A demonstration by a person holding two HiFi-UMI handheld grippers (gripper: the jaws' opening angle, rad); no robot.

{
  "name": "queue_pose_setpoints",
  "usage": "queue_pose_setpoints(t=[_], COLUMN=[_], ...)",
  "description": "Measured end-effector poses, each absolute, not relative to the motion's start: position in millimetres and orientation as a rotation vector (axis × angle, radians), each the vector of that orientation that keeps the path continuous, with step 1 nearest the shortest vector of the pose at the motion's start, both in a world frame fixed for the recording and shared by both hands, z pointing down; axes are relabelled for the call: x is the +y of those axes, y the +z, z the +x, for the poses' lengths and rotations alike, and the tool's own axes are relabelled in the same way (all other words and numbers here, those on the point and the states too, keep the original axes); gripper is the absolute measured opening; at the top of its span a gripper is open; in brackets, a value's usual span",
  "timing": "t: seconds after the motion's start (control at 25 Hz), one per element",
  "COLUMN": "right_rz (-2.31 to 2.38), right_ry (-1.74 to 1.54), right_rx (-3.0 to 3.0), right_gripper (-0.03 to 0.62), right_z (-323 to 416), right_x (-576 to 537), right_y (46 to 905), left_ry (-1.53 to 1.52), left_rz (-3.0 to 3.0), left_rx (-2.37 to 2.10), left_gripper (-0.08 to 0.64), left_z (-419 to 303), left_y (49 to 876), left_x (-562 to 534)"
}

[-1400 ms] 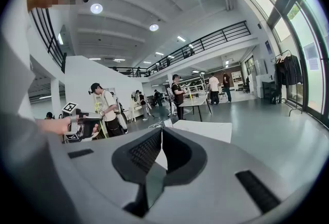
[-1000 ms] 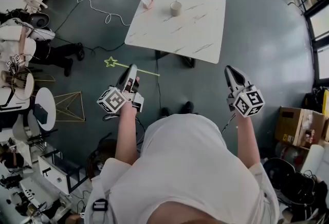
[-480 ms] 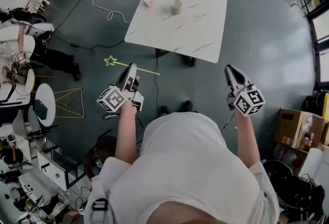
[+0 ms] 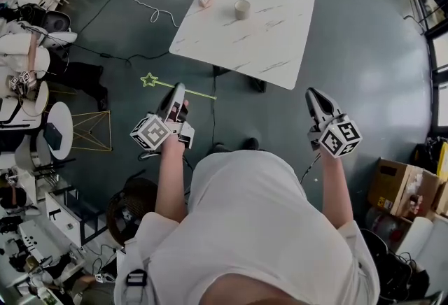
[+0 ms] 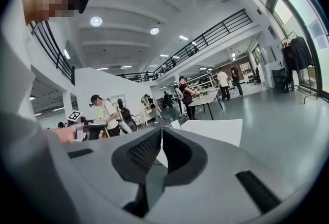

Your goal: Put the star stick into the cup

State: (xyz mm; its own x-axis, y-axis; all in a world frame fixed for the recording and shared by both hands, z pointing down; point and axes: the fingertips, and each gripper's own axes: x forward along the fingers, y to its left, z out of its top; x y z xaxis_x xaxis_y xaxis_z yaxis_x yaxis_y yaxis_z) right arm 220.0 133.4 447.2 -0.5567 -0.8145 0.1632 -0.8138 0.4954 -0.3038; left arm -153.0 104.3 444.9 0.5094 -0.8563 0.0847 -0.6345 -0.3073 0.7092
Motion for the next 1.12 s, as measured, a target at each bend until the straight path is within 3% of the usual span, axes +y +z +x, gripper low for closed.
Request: queue_pose_setpoints(t=[0.68,1.12], right_rz=[-1.399,-1.497], right_ry=[-0.604,-0.611], right_rx=[2.761,2.742], right_gripper=[0.029,0.029], right_z=[220.5,193.7], right_x=[113.9,62.3], right_y=[460.9,458.2], left_ry=[-0.413,-0.384], left_rz=[2.052,2.058], left_rx=[-1.231,-1.163], left_gripper=[0.025,0.025], left_z=[-135.9,-161.7], left_y=[444.5,454.7], left_x=[93.3,26.0])
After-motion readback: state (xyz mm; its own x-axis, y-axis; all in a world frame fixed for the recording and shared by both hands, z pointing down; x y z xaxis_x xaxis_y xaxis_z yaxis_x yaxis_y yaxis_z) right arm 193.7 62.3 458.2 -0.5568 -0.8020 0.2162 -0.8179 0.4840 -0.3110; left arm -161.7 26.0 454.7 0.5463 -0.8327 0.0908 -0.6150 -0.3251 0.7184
